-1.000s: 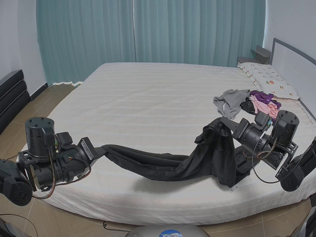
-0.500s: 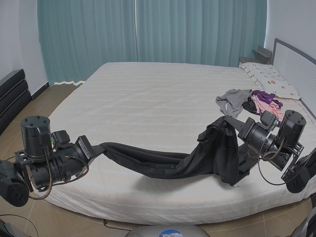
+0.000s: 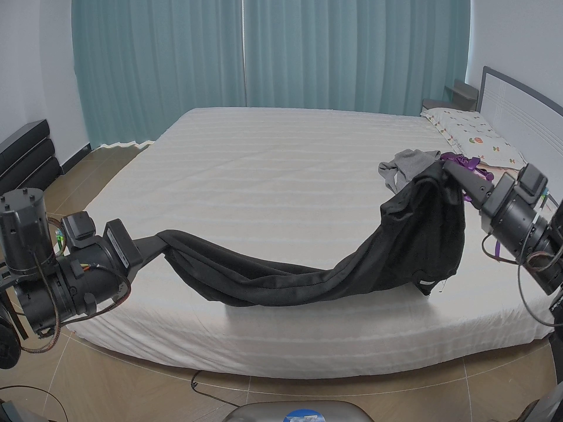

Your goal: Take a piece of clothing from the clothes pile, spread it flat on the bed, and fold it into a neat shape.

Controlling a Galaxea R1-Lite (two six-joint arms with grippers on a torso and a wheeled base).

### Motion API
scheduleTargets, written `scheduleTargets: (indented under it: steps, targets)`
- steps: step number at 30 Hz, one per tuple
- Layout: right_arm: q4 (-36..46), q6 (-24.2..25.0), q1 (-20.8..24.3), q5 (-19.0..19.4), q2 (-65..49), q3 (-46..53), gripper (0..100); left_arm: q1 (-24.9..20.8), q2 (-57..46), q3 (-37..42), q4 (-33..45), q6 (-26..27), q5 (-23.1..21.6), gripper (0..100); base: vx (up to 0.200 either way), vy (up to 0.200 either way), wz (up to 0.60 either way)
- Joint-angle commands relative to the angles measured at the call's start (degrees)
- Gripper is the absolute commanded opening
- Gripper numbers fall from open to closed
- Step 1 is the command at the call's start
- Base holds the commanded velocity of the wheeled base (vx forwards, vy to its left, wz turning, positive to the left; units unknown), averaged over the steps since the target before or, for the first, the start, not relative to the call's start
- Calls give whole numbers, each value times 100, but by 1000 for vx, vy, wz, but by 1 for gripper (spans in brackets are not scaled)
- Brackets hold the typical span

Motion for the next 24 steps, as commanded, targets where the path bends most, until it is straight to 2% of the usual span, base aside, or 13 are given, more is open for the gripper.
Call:
scheduleTargets:
  steps: [1, 4, 7, 17, 21, 24]
  targets:
    - [1106, -15, -133, 230, -1316, -782, 0, 169, -538, -555, 334, 171, -8, 0, 0, 0, 0]
    - [2117, -15, -335, 283, -1316, -1644, 0, 292, -450, -1082, 764, 356, -25, 0, 0, 0, 0]
    - [2468, -15, -520, 318, -982, -2224, 0, 433, -98, -1680, 1046, 382, -34, 0, 0, 0, 0]
    - [2416, -121, -722, 239, 1066, -3480, 0, 898, 1818, -2972, 1010, 338, -61, 0, 0, 0, 0]
    - [2214, -130, -713, 230, 1646, -3718, 0, 1039, 2459, -3332, 879, 338, -52, 0, 200, 0, 0]
    - [1695, -156, -713, 204, 2208, -3876, 0, 1153, 3119, -3728, 641, 338, -52, 0, 200, 0, 0]
